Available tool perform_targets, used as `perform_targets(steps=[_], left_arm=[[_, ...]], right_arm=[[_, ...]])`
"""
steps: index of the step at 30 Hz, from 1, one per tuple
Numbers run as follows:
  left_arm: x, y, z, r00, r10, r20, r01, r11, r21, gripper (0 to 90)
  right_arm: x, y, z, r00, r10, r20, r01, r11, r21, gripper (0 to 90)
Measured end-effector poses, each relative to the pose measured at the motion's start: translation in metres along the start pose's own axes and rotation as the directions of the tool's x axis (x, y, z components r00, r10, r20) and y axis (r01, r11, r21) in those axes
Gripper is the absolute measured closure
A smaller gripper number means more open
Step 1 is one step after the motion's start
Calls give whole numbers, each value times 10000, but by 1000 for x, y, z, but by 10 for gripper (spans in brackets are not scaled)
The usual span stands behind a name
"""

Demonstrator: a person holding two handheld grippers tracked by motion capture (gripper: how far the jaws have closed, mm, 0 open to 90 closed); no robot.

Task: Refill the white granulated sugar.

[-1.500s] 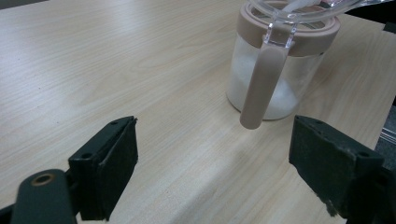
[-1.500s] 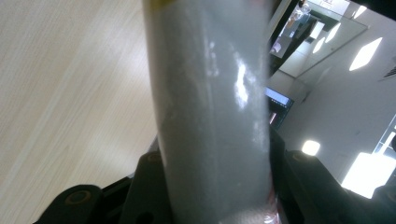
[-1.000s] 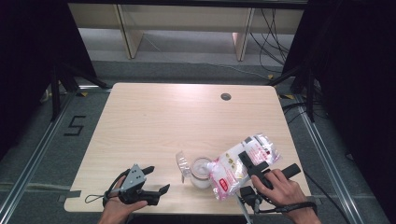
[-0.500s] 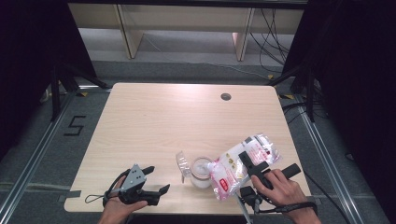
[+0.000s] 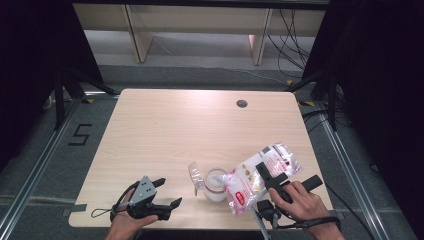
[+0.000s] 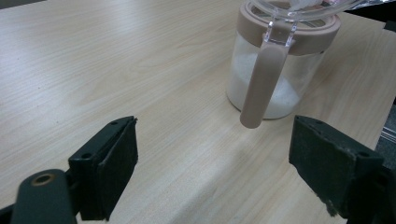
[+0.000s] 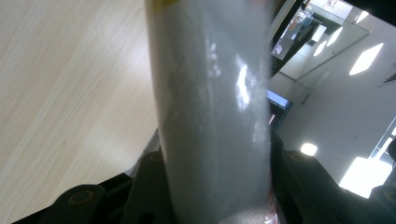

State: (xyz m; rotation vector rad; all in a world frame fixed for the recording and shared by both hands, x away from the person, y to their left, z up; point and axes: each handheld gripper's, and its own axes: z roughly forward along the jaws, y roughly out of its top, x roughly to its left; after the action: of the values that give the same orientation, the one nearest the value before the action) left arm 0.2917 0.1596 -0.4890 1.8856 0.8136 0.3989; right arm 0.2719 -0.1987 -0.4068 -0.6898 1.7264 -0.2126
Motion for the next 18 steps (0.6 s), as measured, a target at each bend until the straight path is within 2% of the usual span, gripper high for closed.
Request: perform_targets(steps=[4, 7, 11, 13, 14, 18], left_arm=[[0, 0, 0, 10000, 30, 0, -30, 10000, 6, 153], [0, 0, 0, 10000, 25, -8, -25, 10000, 8, 152], [0, 0, 0, 10000, -12, -10, 12, 10000, 5, 153], [0, 0, 0, 10000, -57, -6, 57, 10000, -12, 152], [1, 0, 0, 9999, 101, 1, -101, 9999, 7, 153], [0, 0, 0, 10000, 19, -7, -19, 10000, -12, 153]], right_arm=[[0, 1, 0, 9999, -83, 68, 83, 10000, -32, 684], [0, 1, 0, 9998, 112, 164, -110, 9999, -108, 687], [0, 1, 0, 9999, -87, 86, 87, 10000, -32, 690], [0, 1, 0, 9999, -84, 58, 84, 10000, -39, 692], [0, 1, 1, 9999, -95, 93, 95, 9999, -42, 692], [0, 1, 0, 9999, -50, 95, 50, 10000, -64, 698]])
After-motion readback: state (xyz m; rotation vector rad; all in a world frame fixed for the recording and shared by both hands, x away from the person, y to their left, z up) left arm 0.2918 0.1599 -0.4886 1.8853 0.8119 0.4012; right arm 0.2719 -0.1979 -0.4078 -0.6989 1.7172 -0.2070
